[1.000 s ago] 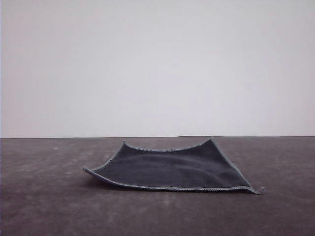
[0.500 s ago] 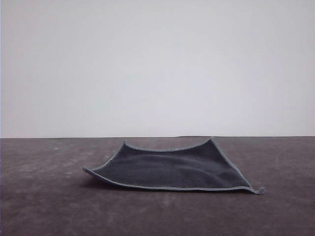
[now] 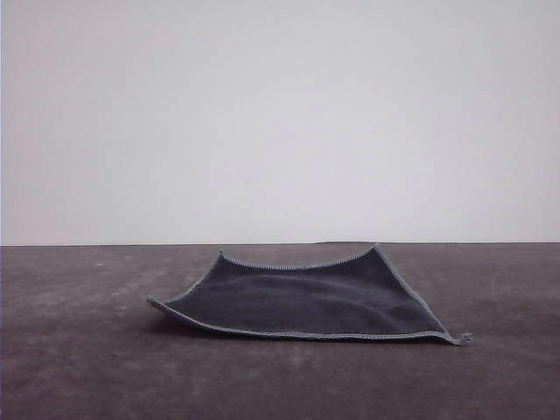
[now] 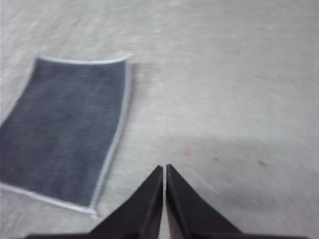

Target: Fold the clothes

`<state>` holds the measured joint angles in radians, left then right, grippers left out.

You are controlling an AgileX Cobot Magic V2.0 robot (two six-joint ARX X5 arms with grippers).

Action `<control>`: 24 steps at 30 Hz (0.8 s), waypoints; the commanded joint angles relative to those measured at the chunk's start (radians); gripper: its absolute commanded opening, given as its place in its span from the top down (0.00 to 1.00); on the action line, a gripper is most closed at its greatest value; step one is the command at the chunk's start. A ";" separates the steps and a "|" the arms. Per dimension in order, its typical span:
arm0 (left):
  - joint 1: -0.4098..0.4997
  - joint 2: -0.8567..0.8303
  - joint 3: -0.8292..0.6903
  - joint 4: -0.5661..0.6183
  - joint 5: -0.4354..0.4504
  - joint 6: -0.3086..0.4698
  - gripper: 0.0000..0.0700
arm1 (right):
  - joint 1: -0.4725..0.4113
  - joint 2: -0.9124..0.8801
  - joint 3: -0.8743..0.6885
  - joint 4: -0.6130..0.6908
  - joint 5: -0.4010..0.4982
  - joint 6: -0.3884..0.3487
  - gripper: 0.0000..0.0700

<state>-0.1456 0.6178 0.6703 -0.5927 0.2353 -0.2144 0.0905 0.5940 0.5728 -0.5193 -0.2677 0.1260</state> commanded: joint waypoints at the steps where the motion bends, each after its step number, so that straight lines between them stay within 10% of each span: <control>1: -0.051 0.019 0.023 0.041 -0.002 0.073 1.00 | 0.034 0.017 0.015 0.032 0.001 -0.027 0.99; 11: -0.206 0.082 0.026 0.117 -0.002 0.229 0.98 | 0.208 0.045 0.015 0.074 0.006 -0.099 0.98; 16: -0.206 0.076 0.026 0.118 -0.001 0.199 0.41 | 0.211 0.045 0.015 0.074 0.006 -0.101 0.47; 24: -0.206 0.058 0.026 0.118 -0.002 0.146 0.38 | 0.211 0.044 0.015 0.074 0.005 -0.100 0.44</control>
<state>-0.3473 0.6728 0.6758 -0.4837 0.2346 -0.0545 0.2958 0.6327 0.5728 -0.4576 -0.2619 0.0325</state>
